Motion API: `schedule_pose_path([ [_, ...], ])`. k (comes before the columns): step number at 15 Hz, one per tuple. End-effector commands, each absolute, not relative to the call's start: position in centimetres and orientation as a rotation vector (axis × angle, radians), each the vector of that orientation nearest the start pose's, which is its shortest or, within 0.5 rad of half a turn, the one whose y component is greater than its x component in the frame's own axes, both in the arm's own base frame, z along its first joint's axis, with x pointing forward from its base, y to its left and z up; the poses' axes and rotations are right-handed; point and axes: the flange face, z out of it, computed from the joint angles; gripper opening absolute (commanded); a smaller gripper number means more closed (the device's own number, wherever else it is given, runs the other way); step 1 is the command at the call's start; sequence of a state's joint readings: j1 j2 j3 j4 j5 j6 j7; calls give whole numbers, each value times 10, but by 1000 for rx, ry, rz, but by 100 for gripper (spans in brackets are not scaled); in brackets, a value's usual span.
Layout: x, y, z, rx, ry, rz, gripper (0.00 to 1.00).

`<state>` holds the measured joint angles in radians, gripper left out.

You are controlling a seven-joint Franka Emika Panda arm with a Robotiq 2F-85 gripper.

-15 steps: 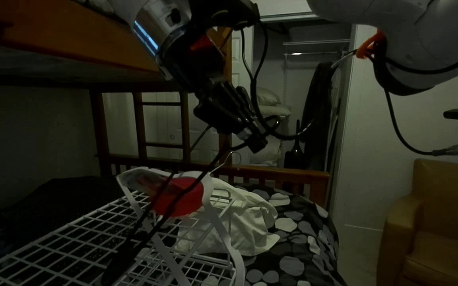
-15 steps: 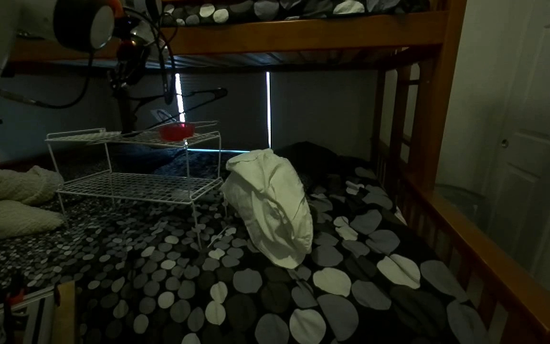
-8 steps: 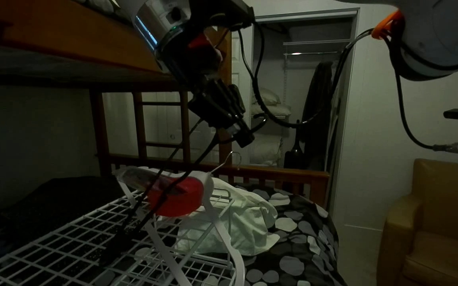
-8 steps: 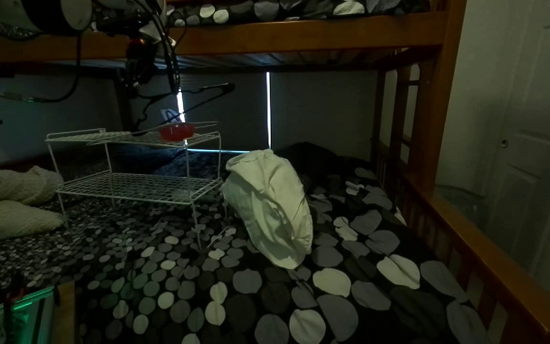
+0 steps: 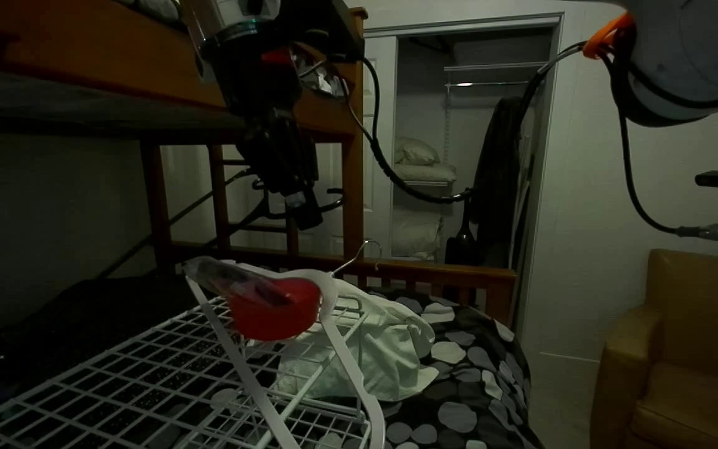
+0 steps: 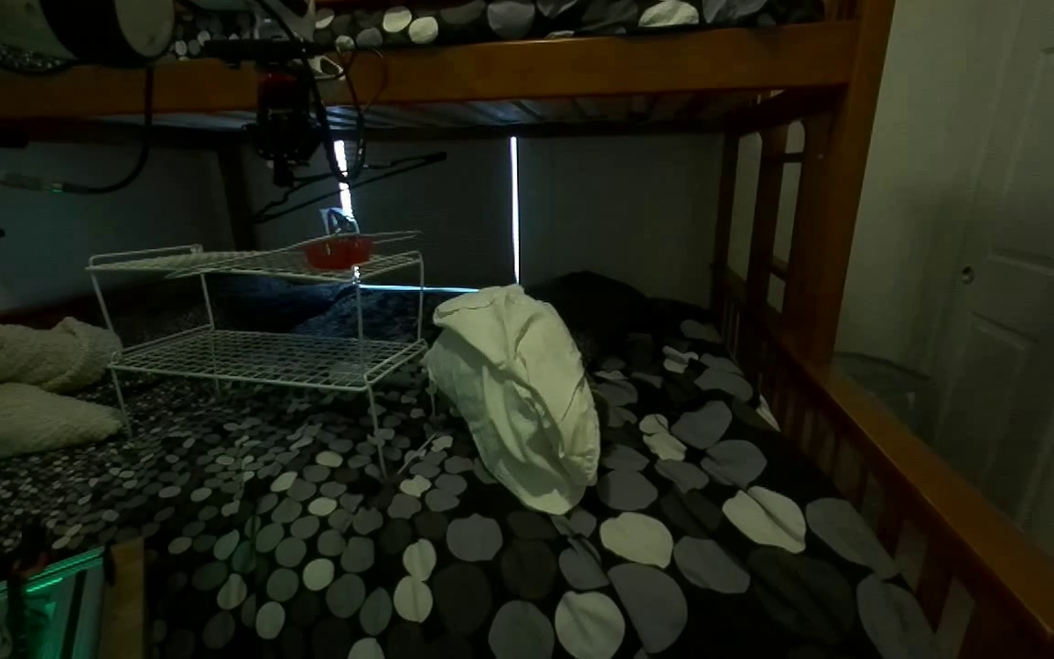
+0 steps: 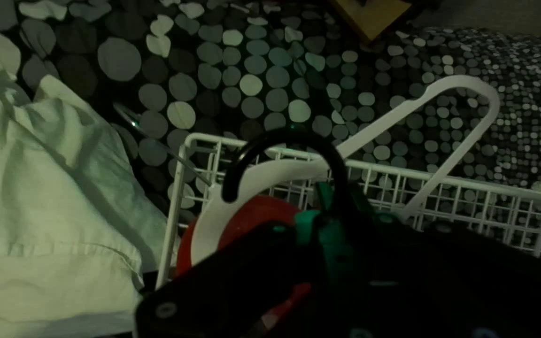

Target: Put the hanger on top of the rack

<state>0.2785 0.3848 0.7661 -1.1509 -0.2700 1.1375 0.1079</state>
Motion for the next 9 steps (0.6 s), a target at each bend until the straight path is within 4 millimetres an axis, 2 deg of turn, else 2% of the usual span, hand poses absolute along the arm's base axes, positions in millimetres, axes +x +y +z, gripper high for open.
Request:
schedule_pose_path([
  [1, 424, 447, 599, -2819, -1538, 415, 2],
  [6, 435, 458, 586, -2596, -1780, 480, 2],
  [9, 425, 469, 583, -2468, -1936, 519, 2],
])
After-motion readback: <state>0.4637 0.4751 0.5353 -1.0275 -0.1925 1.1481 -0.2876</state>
